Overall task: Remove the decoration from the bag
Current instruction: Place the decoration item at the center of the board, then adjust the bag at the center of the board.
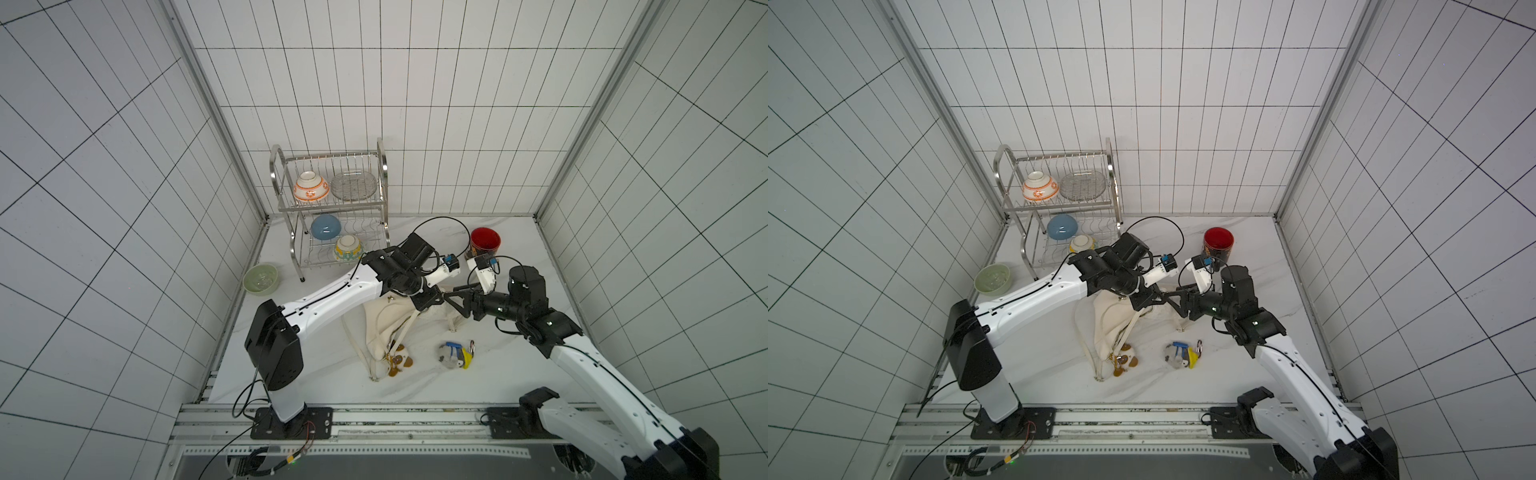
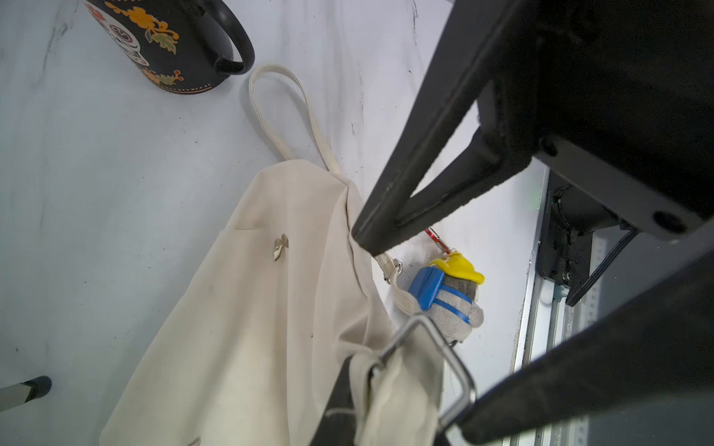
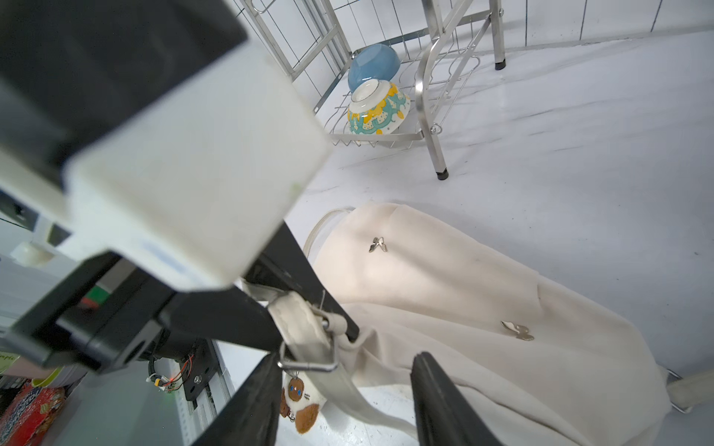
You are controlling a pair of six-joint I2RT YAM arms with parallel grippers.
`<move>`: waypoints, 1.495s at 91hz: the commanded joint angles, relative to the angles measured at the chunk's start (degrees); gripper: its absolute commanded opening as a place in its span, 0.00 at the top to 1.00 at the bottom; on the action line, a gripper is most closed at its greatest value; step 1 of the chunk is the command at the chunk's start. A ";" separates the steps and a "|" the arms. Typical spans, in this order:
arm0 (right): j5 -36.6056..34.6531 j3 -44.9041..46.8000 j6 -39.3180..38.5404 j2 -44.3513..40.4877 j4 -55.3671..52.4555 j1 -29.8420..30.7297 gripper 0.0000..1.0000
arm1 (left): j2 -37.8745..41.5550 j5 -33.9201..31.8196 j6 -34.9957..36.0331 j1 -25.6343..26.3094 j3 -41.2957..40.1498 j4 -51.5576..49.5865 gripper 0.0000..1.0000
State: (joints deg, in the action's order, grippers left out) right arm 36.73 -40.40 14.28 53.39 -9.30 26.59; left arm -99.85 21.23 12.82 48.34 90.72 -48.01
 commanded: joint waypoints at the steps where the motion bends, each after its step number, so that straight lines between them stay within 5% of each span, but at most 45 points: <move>1: -0.61 0.03 -2.43 -2.23 -1.83 -1.66 0.44 | -0.13 -5.44 -2.31 -0.64 1.17 0.36 1.00; 12: 2.27 -0.25 -6.89 -3.14 -4.03 -3.43 0.44 | 0.76 -3.28 -7.67 -4.96 2.92 1.71 1.00; 34: 5.34 -3.37 -19.15 0.92 -3.12 -3.74 0.43 | 2.66 16.05 -15.41 -9.95 4.10 7.25 1.00; 48: 1.27 -8.76 -29.10 5.58 -4.29 -4.13 0.40 | 2.21 21.38 -15.04 -10.80 6.72 4.67 1.00; 64: 11.21 -14.26 -34.28 12.78 -4.44 -4.11 0.39 | 3.76 25.86 -14.27 -10.97 6.43 5.18 1.00; 78: 11.33 -14.12 -35.44 14.77 -3.28 -3.12 0.39 | 4.44 30.77 -13.92 -11.49 6.78 5.94 1.00; 87: 13.26 -14.51 -34.90 15.40 -3.11 -2.51 0.48 | 5.37 32.11 -14.18 -11.63 5.48 7.89 1.00; 94: 15.04 -14.36 -33.49 15.60 -1.92 -2.17 0.70 | 5.32 31.65 -14.22 -11.99 5.00 8.44 0.97; 99: 15.77 -14.06 -32.11 15.57 -0.84 -2.18 0.80 | 5.09 31.40 -13.73 -12.21 4.91 8.03 0.91; 110: 16.27 -13.30 -29.24 15.21 1.78 -2.28 0.99 | 6.31 25.77 -11.49 -12.30 3.35 7.11 0.60; 136: 16.79 -12.33 -17.99 16.46 8.66 -2.88 1.00 | 21.52 -5.96 -6.36 -12.69 -12.63 4.68 0.08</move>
State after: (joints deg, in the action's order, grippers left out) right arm 52.23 -53.15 -10.48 69.47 -6.90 23.97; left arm -86.41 30.63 4.51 36.07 85.17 -42.98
